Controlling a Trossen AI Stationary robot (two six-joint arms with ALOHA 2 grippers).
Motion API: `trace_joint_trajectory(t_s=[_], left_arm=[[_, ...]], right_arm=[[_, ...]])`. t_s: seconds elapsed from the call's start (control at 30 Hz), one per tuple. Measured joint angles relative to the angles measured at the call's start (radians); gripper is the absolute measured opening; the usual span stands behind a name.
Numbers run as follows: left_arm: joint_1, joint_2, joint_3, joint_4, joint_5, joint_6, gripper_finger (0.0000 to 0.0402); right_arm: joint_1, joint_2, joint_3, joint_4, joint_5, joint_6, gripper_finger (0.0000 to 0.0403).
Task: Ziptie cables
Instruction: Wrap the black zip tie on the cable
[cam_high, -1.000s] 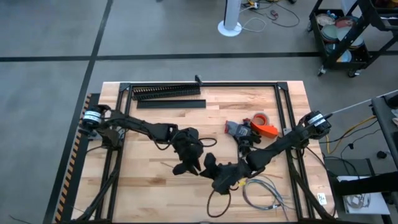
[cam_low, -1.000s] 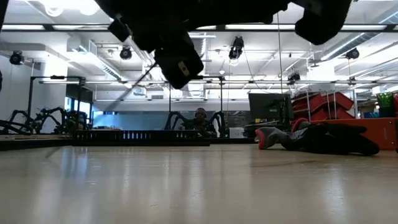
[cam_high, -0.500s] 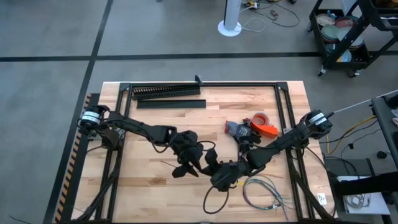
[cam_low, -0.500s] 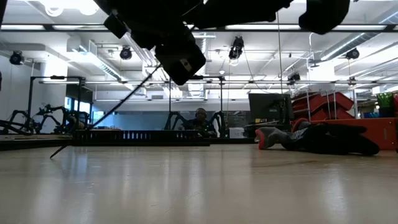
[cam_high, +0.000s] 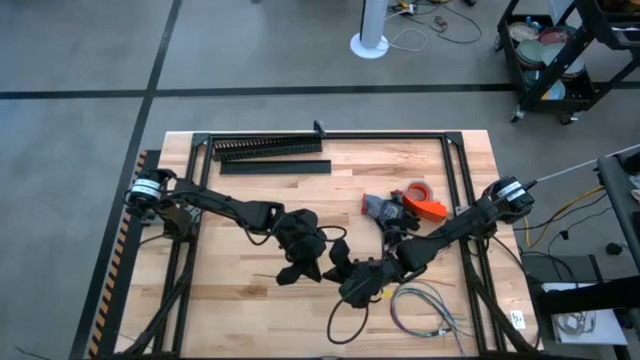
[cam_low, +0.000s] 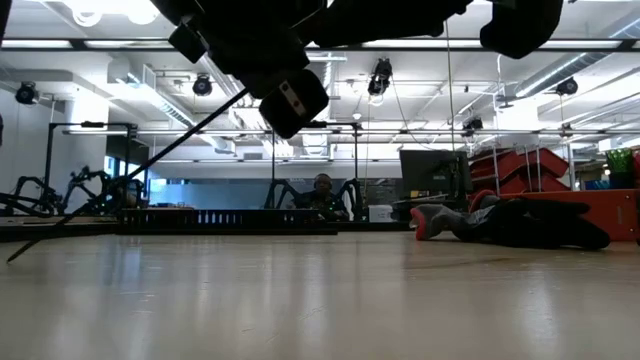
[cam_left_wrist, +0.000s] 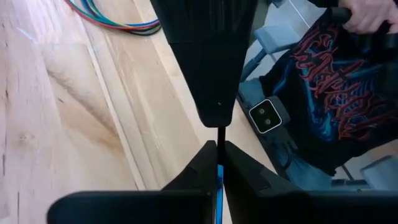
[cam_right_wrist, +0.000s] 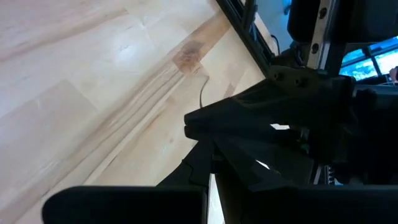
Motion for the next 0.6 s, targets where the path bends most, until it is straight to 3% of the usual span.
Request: trace_joint_trajectory(t_s=[0.23, 0.4, 0.6], left_arm=[[0.0, 0.0, 0.0, 0.0, 0.035, -0.005, 0.0002], [-0.002, 0.0, 0.0, -0.004, 0.07, -0.005, 0.0001], [-0.005, 0.0, 0.001, 0.025, 0.142, -0.034, 0.0001]], right_arm=[[-0.001, 0.0, 0.0, 0.0, -0.073, -0.028, 0.0014], [0.002, -0.018, -0.001, 0.0, -0.083, -0.097, 0.0079], [0.015, -0.057, -0.001, 0.01, -0.081, -0.336, 0.0151]])
